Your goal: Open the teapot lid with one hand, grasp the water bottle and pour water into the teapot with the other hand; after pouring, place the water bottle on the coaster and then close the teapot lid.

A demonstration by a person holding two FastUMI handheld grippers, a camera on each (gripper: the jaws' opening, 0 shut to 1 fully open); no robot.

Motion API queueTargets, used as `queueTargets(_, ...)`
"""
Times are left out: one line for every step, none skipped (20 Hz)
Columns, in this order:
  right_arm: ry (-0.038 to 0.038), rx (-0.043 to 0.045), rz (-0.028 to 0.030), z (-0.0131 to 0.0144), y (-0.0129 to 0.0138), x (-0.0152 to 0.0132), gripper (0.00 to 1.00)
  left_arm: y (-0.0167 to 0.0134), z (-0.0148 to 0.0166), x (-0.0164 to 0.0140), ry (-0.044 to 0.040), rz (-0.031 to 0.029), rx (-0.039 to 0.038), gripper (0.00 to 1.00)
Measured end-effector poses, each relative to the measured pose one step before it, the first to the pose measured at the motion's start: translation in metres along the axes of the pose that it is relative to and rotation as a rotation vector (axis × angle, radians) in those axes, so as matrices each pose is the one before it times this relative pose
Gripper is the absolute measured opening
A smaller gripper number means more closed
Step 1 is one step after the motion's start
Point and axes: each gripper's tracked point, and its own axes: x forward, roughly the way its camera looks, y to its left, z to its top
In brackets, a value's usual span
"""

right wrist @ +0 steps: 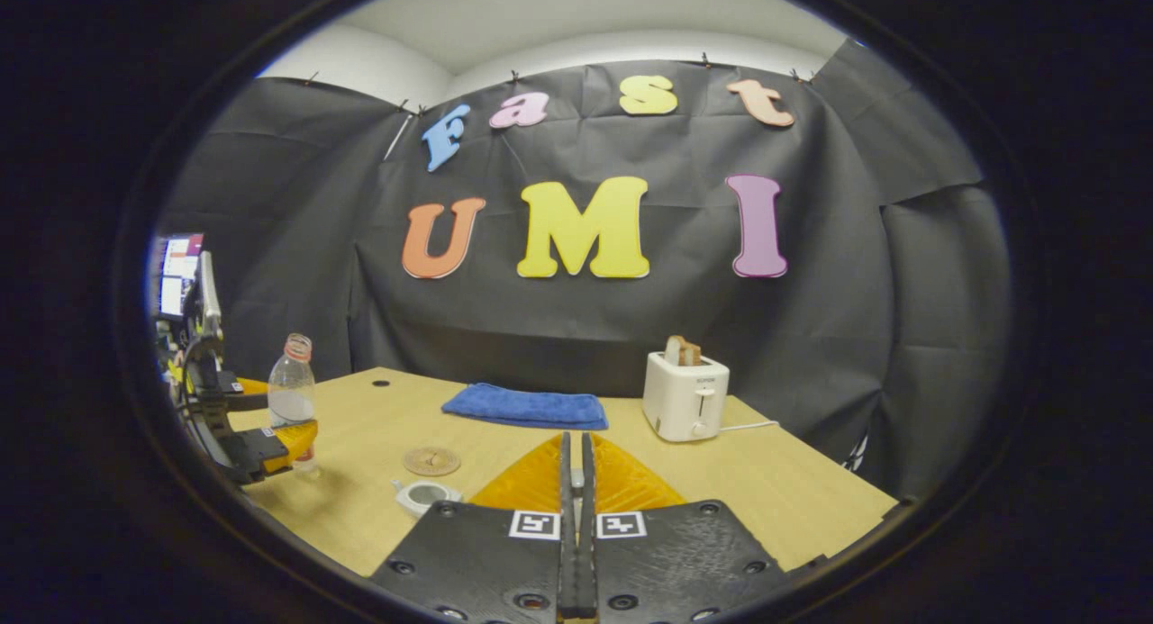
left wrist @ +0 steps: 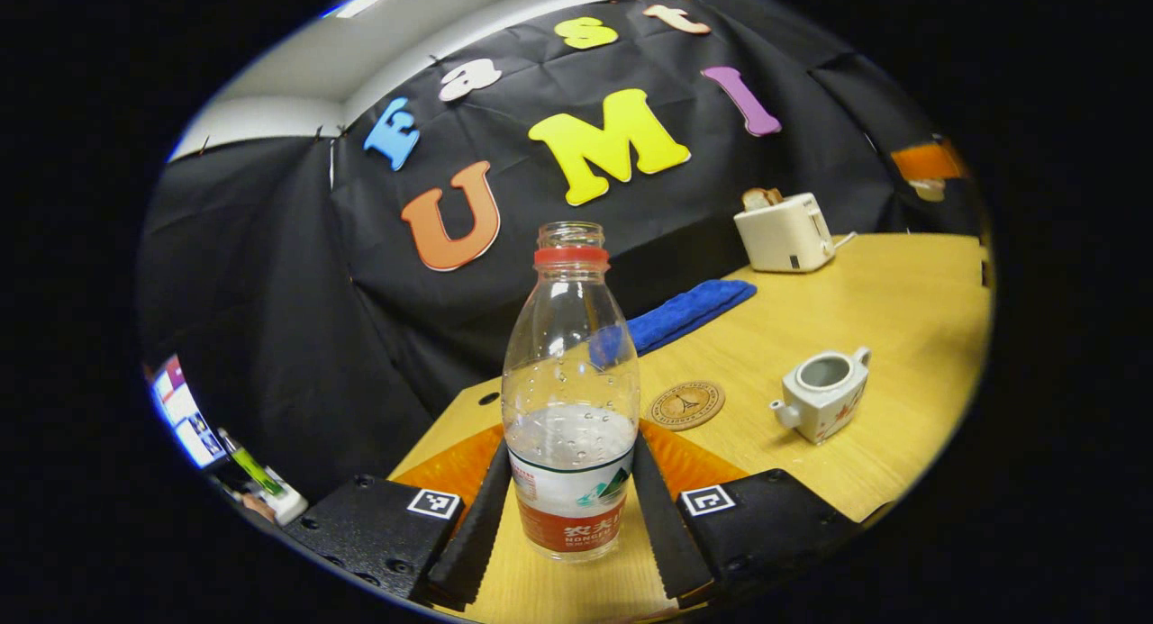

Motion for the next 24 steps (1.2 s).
queueTargets(0.00046, -0.00252, -0.00123, -0.00052, -0.00040, 0.00005, 0.00, -0.00135, -0.00160, 0.00140, 0.01260, 0.00520, 0.06057, 0.74)
queueTargets(0.00086, -0.00491, -0.00194, -0.00033, -0.00071, 0.00042, 0.00, -0.00156, -0.00258, 0.00052, 0.01729, -0.00084, 0.05189, 0.74)
queueTargets(0.00225, -0.00689, -0.00330, -0.00014, -0.00038, 0.00056, 0.00, -0.00119, -0.00325, 0.00011, 0.02305, 0.00318, 0.05056, 0.73)
queueTargets(0.00158, -0.00694, -0.00411, -0.00182, -0.00158, 0.00108, 0.00, -0.00155, -0.00174, -0.00066, 0.01413, 0.00770, 0.06165, 0.73)
queueTargets(0.00155, -0.00462, -0.00356, -0.00070, -0.00080, 0.00078, 0.00, -0.00045, -0.00068, 0.00063, 0.00697, 0.00566, 0.06424, 0.74)
queueTargets(0.00262, -0.00193, -0.00167, -0.00089, -0.00023, 0.00012, 0.00, -0.00401, -0.00035, 0.00028, 0.00332, -0.00268, 0.06167, 0.73)
queueTargets(0.00263, -0.00095, 0.00025, -0.00123, -0.00002, 0.00066, 0.00, -0.00400, -0.00033, 0.00045, 0.01066, -0.00633, 0.05064, 0.73)
queueTargets(0.00152, -0.00157, -0.00071, -0.00018, -0.00022, 0.00017, 0.00, -0.00241, 0.00064, 0.00013, 0.00878, -0.01005, 0.04214, 0.73)
queueTargets(0.00062, -0.00450, -0.00317, -0.00065, -0.00065, 0.00044, 0.00, -0.00384, 0.00030, 0.00052, 0.00612, -0.01082, 0.03754, 0.73)
queueTargets(0.00068, -0.00426, -0.00080, -0.00029, 0.00004, 0.00059, 0.00, -0.00164, 0.00162, 0.00105, 0.00370, -0.00381, 0.03133, 0.74)
queueTargets(0.00267, 0.00035, 0.00400, -0.00060, 0.00044, -0.00012, 0.00, -0.00163, 0.00092, 0.00106, 0.00273, 0.00195, 0.03323, 0.73)
queueTargets(0.00355, -0.00048, 0.00110, -0.00120, 0.00037, 0.00091, 0.00, -0.00025, 0.00081, 0.00063, 0.00147, 0.00306, 0.03487, 0.73)
queueTargets(0.00257, -0.00219, -0.00209, -0.00098, -0.00091, 0.00096, 0.00, -0.00009, -0.00086, -0.00178, 0.00602, 0.00792, 0.03952, 0.73)
queueTargets(0.00171, -0.00162, -0.00238, -0.00030, -0.00083, 0.00106, 0.00, -0.00042, 0.00208, -0.00118, -0.00186, 0.00744, 0.04496, 0.73)
queueTargets(0.00209, -0.00074, -0.00140, -0.00092, -0.00098, -0.00088, 0.00, -0.00168, 0.00124, -0.00138, -0.00252, -0.00025, 0.04468, 0.73)
queueTargets(0.00033, -0.00098, -0.00228, 0.00050, -0.00084, -0.00022, 0.00, 0.00077, 0.00061, -0.00139, 0.00169, 0.00418, 0.04284, 0.73)
queueTargets(-0.00056, -0.00061, -0.00286, 0.00037, -0.00166, -0.00071, 0.00, 0.00003, -0.00026, -0.00042, 0.00297, -0.00102, 0.04323, 0.74)
queueTargets(-0.00244, -0.00153, -0.00287, 0.00061, -0.00098, 0.00031, 0.00, -0.00076, 0.00116, -0.00035, 0.00233, -0.00368, 0.03556, 0.73)
queueTargets(-0.00212, -0.00185, -0.00268, 0.00053, -0.00076, 0.00050, 0.00, -0.00050, 0.00128, -0.00072, 0.00437, -0.00226, 0.03262, 0.74)
queueTargets(-0.00119, -0.00117, -0.00252, 0.00054, -0.00074, -0.00010, 0.00, 0.00074, 0.00144, -0.00062, 0.00446, 0.00113, 0.03121, 0.73)
queueTargets(-0.00087, -0.00018, -0.00128, 0.00037, -0.00056, 0.00012, 0.00, -0.00202, -0.00118, -0.00129, 0.01476, -0.00461, 0.02788, 0.73)
queueTargets(-0.00083, -0.00088, -0.00014, 0.00032, -0.00051, -0.00026, 0.00, 0.00099, 0.00211, -0.00031, 0.00154, 0.00408, 0.02569, 0.73)
queueTargets(-0.00109, -0.00143, -0.00062, 0.00076, -0.00038, 0.00030, 0.00, 0.00057, 0.00201, 0.00036, -0.00119, 0.00432, 0.02032, 0.73)
queueTargets(-0.00072, -0.00033, -0.00136, -0.00036, -0.00116, -0.00087, 0.00, -0.00037, 0.00266, 0.00046, -0.00042, 0.00279, 0.01991, 0.73)
